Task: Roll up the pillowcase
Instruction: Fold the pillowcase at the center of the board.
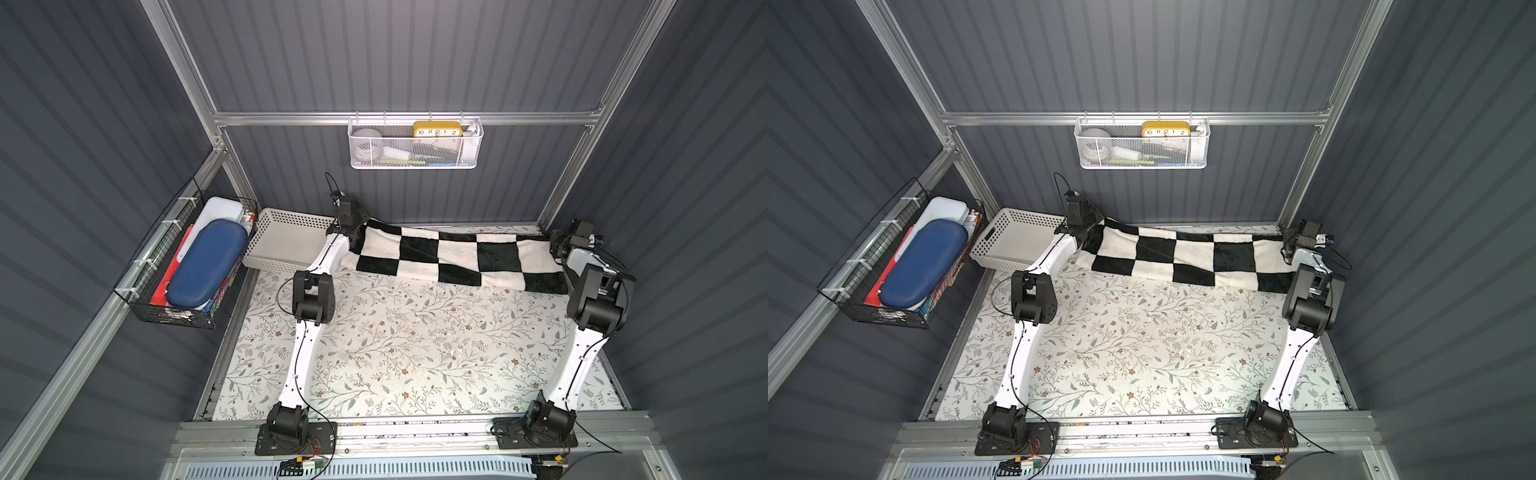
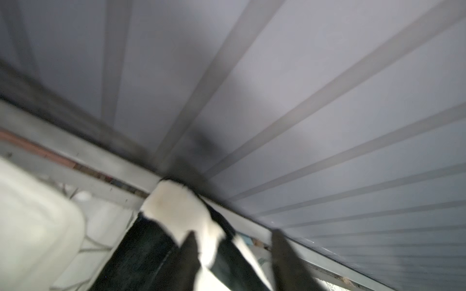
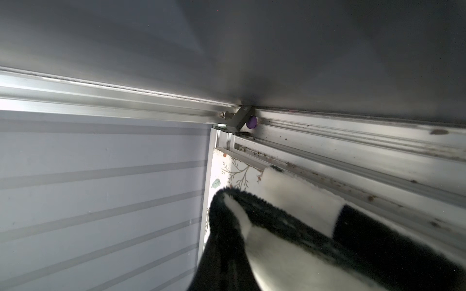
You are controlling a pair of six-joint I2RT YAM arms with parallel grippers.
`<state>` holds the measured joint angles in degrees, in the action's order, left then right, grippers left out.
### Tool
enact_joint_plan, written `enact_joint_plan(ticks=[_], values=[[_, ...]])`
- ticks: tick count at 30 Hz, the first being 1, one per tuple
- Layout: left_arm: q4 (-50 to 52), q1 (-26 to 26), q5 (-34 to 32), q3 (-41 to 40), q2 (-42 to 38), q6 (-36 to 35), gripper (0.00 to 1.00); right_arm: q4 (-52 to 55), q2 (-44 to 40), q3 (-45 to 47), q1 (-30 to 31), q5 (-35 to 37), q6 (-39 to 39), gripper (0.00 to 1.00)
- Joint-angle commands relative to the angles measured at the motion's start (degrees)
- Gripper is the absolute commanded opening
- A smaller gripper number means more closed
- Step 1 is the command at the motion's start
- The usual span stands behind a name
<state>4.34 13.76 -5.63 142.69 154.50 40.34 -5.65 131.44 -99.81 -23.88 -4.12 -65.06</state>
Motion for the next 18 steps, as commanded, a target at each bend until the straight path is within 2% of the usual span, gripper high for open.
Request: enact_joint_plan(ticks=[1,3,7,9,10,11,13,14,15,17,18], values=[[-6.46,-0.58,3.24,1.55,2.04,-1.79,0.99,-1.78,1.54,-2.29,-2.40,2.34,1.54,0.32],[-6.72,-0.58,4.05,1.61,1.32,-1.79,0.99,-1.54,0.77,-1.98,-2.41,1.56,2.04,0.42],[-8.58,-0.58,4.59,-1.18,-2.87,-2.78,0.99,-2.43,-1.55,0.20,-2.32,-0.29,3.20,0.54],[-9.38,-0.19,4.50,-5.01,-6.20,-3.07,0.99,-3.78,-3.56,2.34,-2.23,-0.80,3.92,0.60],[-9.61,0.18,5.18,-8.13,-8.19,-3.07,0.99,-3.45,-4.79,3.31,-2.09,-0.80,3.98,0.70],[-9.47,0.66,5.63,-11.05,-9.88,-2.92,0.99,-2.60,-5.72,3.92,-1.93,-1.86,4.06,0.71],[-8.33,2.22,7.02,-18.33,-14.08,-2.65,0.97,-0.84,-8.25,5.88,-1.26,-7.46,4.91,0.60],[-7.06,2.95,6.82,-21.24,-15.79,-2.50,0.95,0.85,-9.99,7.90,-0.69,-8.07,5.21,0.53],[-5.36,3.60,7.42,-24.35,-17.49,-1.78,0.91,3.19,-12.20,10.36,-0.12,-9.36,6.18,0.40],[-2.62,4.62,9.21,-29.44,-20.13,-1.09,0.55,6.61,-16.28,14.59,1.12,-9.50,8.98,0.12],[-0.10,4.91,9.18,-30.89,-21.08,-1.29,0.28,11.15,-18.15,15.49,1.56,-11.11,11.24,0.00]])
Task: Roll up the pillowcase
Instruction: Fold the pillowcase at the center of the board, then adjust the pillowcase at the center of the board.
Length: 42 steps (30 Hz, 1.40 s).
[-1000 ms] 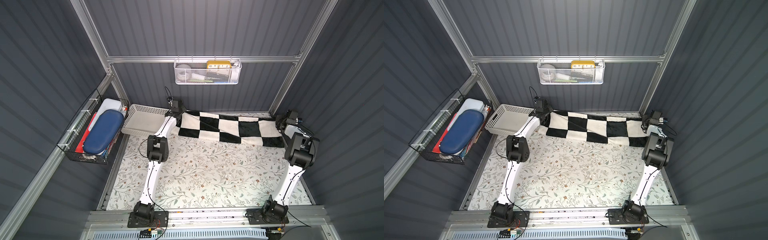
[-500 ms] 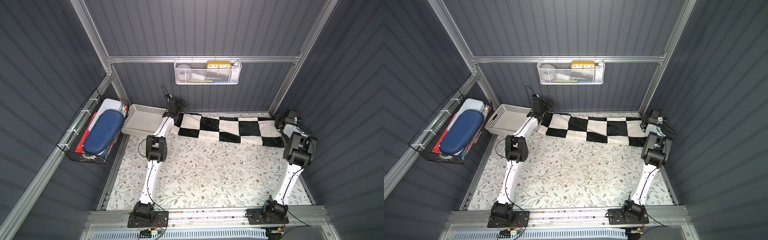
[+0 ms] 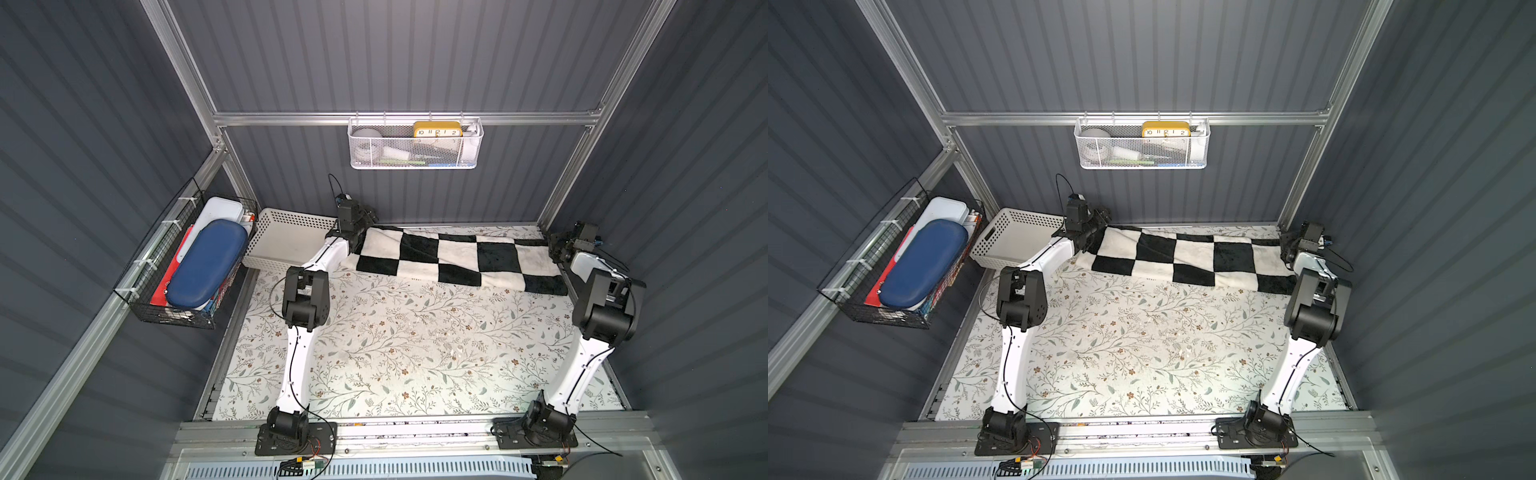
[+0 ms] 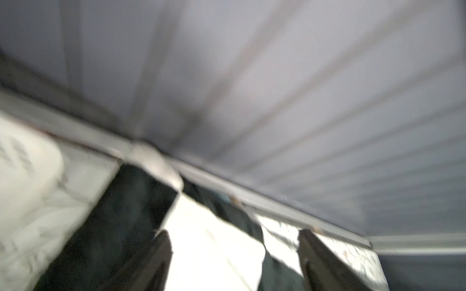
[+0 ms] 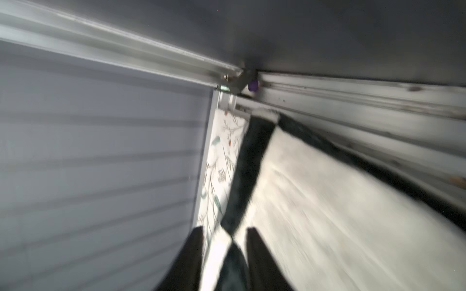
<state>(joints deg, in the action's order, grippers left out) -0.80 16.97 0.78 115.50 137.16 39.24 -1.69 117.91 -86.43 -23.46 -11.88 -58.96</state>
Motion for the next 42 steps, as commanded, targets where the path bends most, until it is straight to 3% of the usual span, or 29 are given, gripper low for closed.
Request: enact_joint_plan(ticks=[1,2,5,8,12,16,21,28,32,35,42], values=[[7.04,2.06,2.72,-4.85,-4.71,-1.21,0.05,11.28,-6.38,3.16,1.81,-3.88,7.42,0.00],[8.65,2.38,2.02,-5.73,-5.56,-2.12,0.00,14.67,-7.87,3.92,2.21,-4.26,9.45,0.00],[9.83,3.45,3.22,-9.24,-7.43,-5.10,0.00,18.66,-10.91,7.94,4.02,-4.46,13.36,0.00],[8.74,4.46,4.06,-9.92,-5.85,-5.62,0.00,17.16,-7.40,8.84,4.25,-6.44,12.07,0.00],[10.29,4.43,1.11,-6.24,-1.57,-4.72,0.00,20.64,0.62,0.75,7.68,-11.19,11.43,0.00],[12.16,3.74,-0.95,-2.84,1.59,-6.94,0.00,24.76,3.93,-4.55,12.33,-9.82,13.64,0.00],[25.91,2.63,-0.82,3.44,7.76,-4.82,0.00,27.41,5.41,-2.62,12.66,-6.27,10.57,0.00],[28.85,2.80,2.92,-9.75,3.55,-3.98,0.06,39.51,9.96,-8.59,9.40,-3.79,11.75,0.00],[31.50,4.03,1.41,-15.26,1.60,-5.01,0.01,41.84,11.25,-11.62,7.53,-2.93,13.41,0.00],[32.66,6.91,2.65,-21.14,-2.01,-4.76,0.00,42.60,14.23,-15.33,5.78,-4.76,13.75,0.00],[35.36,18.36,9.22,-38.36,-14.07,-1.88,0.00,53.22,25.48,-33.59,5.71,-9.73,18.85,0.00]])
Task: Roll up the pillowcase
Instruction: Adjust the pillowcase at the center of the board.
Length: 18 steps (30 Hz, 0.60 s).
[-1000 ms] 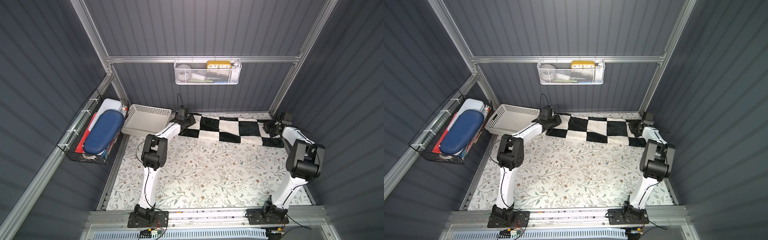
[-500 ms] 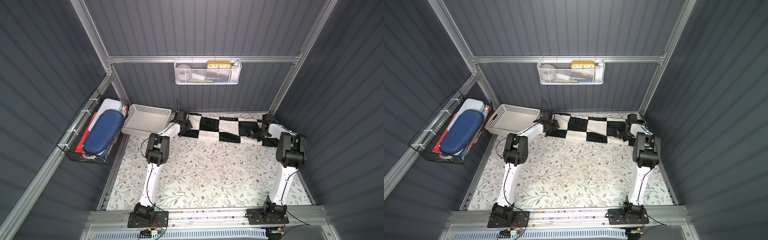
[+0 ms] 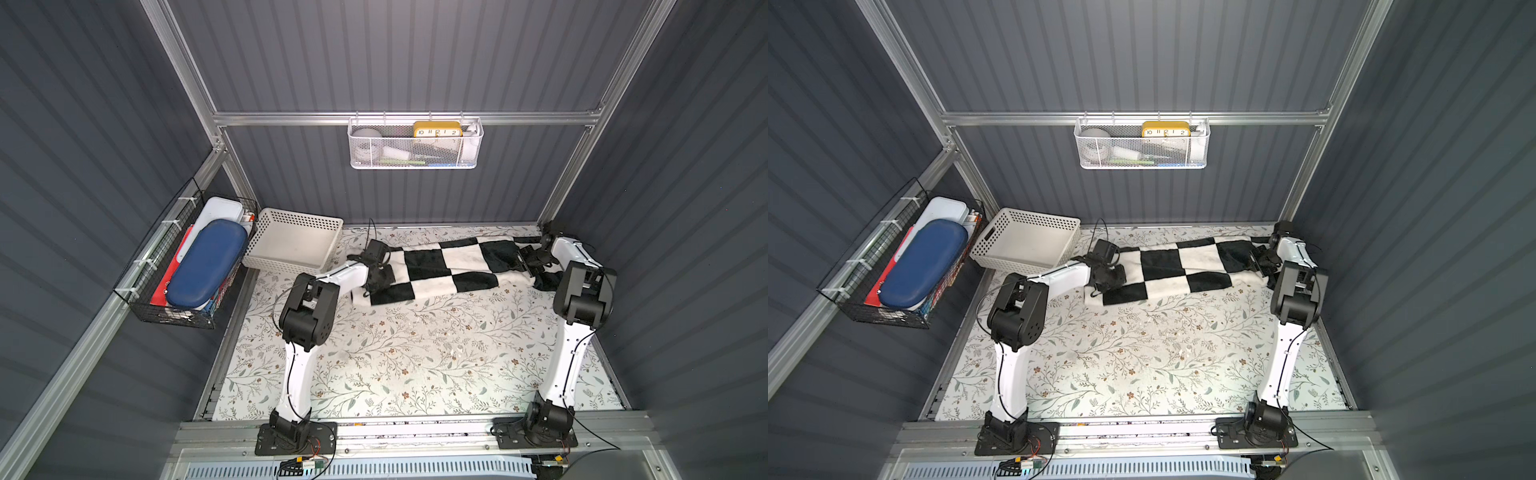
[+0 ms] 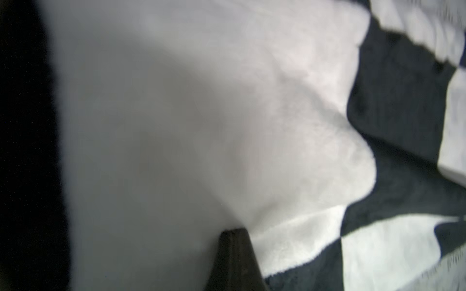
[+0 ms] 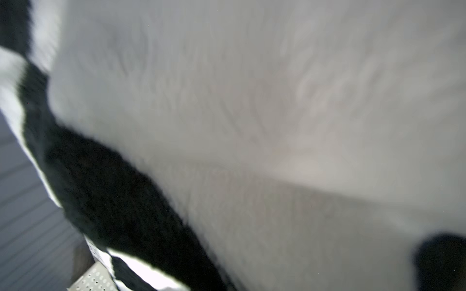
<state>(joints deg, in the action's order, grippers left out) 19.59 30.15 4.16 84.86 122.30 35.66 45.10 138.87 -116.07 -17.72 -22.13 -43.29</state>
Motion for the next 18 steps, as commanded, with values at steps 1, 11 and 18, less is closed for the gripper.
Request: enact_joint_plan(ticks=[1,11,18], values=[[15.61,7.18,6.83,-10.89,-1.24,2.71,0.00,8.49,5.93,-6.89,0.26,0.65,4.18,0.00],[12.16,24.86,19.65,-20.74,-8.94,8.22,0.00,11.05,11.75,-16.53,5.54,-4.93,6.98,0.05],[10.46,26.88,20.95,-6.29,-3.02,1.52,0.00,7.75,13.07,-18.29,10.36,-8.23,6.55,0.10]])
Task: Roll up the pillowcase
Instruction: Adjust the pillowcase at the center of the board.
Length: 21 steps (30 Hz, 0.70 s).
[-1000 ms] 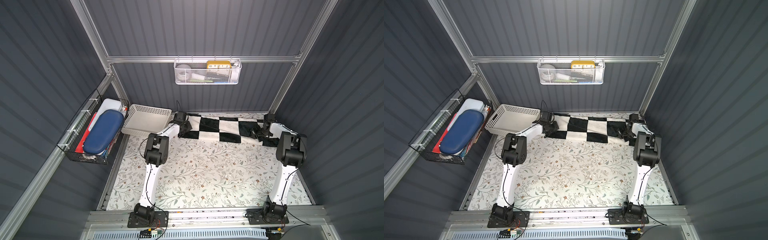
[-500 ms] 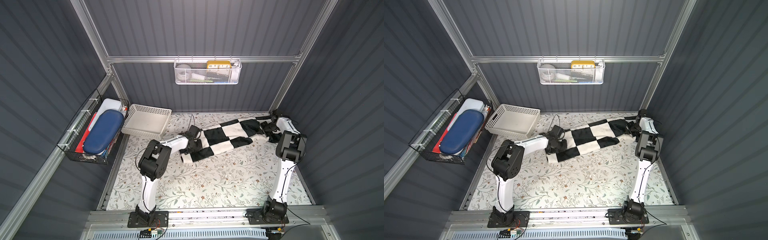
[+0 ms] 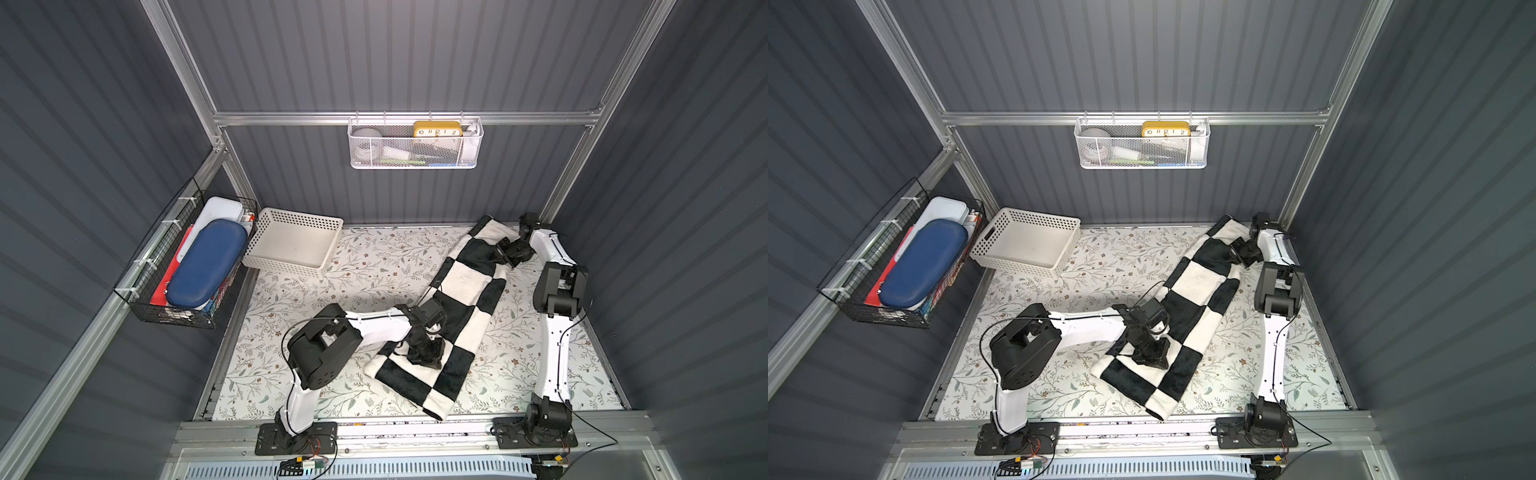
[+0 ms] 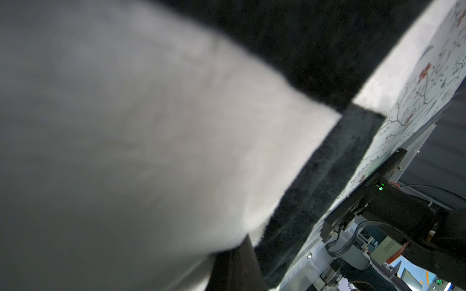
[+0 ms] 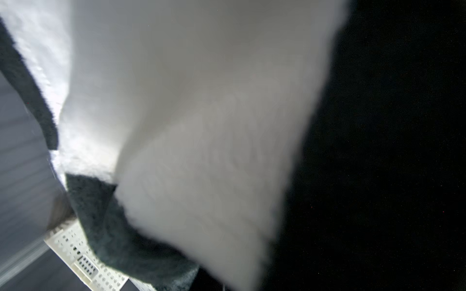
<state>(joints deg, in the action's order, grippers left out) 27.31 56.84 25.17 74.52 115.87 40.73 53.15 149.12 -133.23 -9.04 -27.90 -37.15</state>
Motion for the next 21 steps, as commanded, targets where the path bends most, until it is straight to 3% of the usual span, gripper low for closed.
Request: enact_joint_plan(ticks=[1,5,10,13,16,19,21], values=[[2.96,0.21,-0.26,6.57,4.28,-5.06,0.00,0.15,3.03,-2.13,1.83,-2.49,0.44,0.11],[6.07,0.20,-1.67,14.60,5.61,-8.19,0.00,0.72,0.12,-2.02,1.24,-3.82,2.83,0.23],[7.17,0.20,-1.95,12.24,-1.00,-9.05,0.00,-0.04,-10.75,5.85,-0.99,-2.68,3.60,0.39],[11.15,-0.16,-6.95,11.82,-5.19,-7.17,0.00,0.71,-18.60,12.22,-1.76,0.74,4.01,0.39],[16.10,-4.09,-12.41,13.23,-6.31,-6.78,0.00,-3.43,-28.96,28.41,-1.31,0.17,2.72,0.32],[16.46,-9.34,-13.93,13.19,-7.33,-6.82,0.00,-7.31,-40.79,47.91,-0.58,1.97,2.80,0.27],[15.59,-12.23,-13.34,14.18,-7.06,-8.74,0.06,-8.04,-48.15,59.34,0.10,2.10,3.30,0.20]])
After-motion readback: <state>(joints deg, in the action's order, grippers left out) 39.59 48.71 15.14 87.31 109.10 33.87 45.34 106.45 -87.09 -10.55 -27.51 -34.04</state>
